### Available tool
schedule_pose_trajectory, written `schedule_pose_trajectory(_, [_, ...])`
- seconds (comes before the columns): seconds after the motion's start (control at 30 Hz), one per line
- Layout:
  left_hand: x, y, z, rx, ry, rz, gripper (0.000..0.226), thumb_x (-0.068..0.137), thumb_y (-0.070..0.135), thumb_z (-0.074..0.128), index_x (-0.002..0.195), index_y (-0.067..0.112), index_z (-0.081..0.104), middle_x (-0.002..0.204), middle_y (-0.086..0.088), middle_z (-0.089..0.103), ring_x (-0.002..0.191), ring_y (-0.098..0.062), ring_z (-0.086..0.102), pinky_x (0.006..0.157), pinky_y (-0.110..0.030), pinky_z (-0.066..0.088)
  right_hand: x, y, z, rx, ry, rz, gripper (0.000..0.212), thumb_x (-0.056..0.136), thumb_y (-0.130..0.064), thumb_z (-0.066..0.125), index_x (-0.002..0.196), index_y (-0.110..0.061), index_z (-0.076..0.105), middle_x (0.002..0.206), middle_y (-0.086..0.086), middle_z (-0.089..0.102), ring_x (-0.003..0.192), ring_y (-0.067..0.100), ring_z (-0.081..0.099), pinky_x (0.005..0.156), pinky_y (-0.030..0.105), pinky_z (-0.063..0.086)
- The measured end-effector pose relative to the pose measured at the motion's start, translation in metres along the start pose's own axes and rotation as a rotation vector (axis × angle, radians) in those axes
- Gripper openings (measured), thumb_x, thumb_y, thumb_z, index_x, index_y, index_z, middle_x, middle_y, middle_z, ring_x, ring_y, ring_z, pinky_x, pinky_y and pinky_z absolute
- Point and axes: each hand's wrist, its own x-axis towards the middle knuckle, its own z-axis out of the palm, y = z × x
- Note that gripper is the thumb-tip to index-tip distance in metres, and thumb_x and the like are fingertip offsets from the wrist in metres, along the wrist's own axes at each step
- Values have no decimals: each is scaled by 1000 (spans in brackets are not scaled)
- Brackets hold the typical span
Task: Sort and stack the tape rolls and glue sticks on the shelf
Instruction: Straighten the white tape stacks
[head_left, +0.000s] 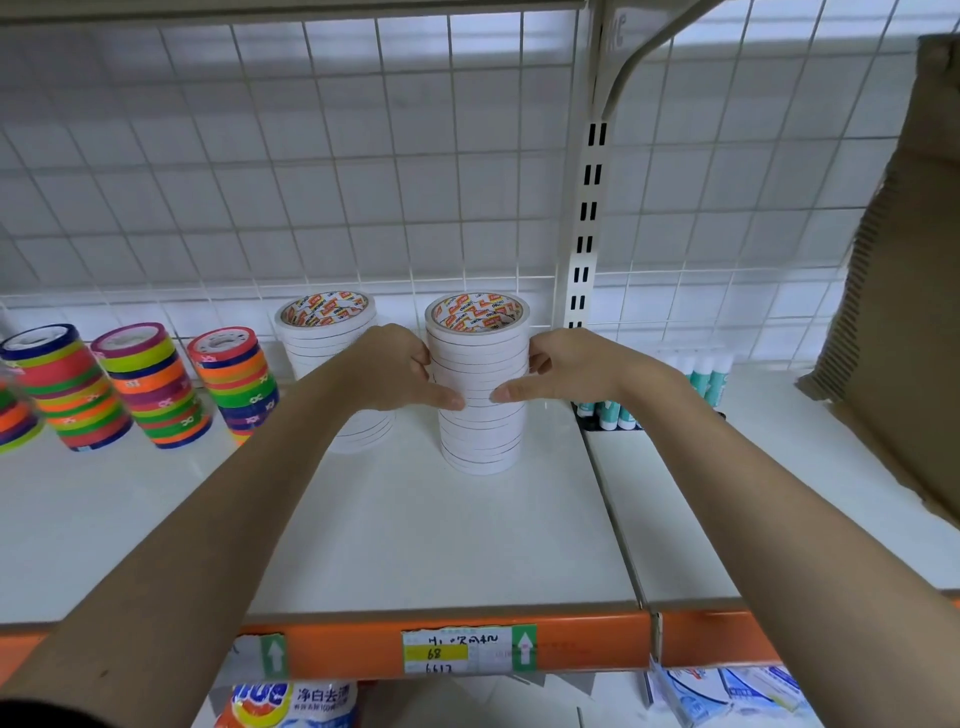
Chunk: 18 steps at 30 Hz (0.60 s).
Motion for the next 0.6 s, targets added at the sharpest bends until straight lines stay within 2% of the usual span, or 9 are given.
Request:
schedule_pose_trajectory(0.2, [0,2,6,-29,29,-8,53,65,42,81,86,-4,67,88,-14,70,89,-24,63,80,-34,48,1,1,0,-20,13,-6,50,73,-54,70,108,-20,68,104,-4,70,99,12,62,93,34,48])
schedule_pose_trajectory(0.3, [0,-1,8,-56,31,-10,49,65,41,80,85,-2,67,88,-12,69,86,-21,62,75,-27,47,0,3,3,-3,32,-14,51,72,-55,70,109,-20,67,105,-4,69,98,12,61,93,32,48])
schedule_pose_trajectory(0.37, [1,-3,11,-71,13,3,48,65,43,80,88,1,69,90,-8,70,88,-18,61,76,-25,46,-1,5,6,34,36,-14,52,73,-53,71,112,-20,64,109,-5,66,100,11,59,93,29,47])
schedule_pose_trajectory(0.47, [0,-5,17,-64,-31,23,52,62,49,79,98,12,70,96,1,71,94,-14,62,86,-28,49,-2,8,11,109,23,-11,59,70,-48,75,120,-22,58,114,-9,61,105,8,54,93,25,44])
schedule_pose_trajectory(0.6, [0,-5,24,-68,-16,33,57,61,50,79,106,18,67,101,4,70,95,-13,61,84,-25,48,-1,10,20,96,-5,-30,57,75,-44,74,124,-21,55,110,-11,58,99,8,51,85,20,39])
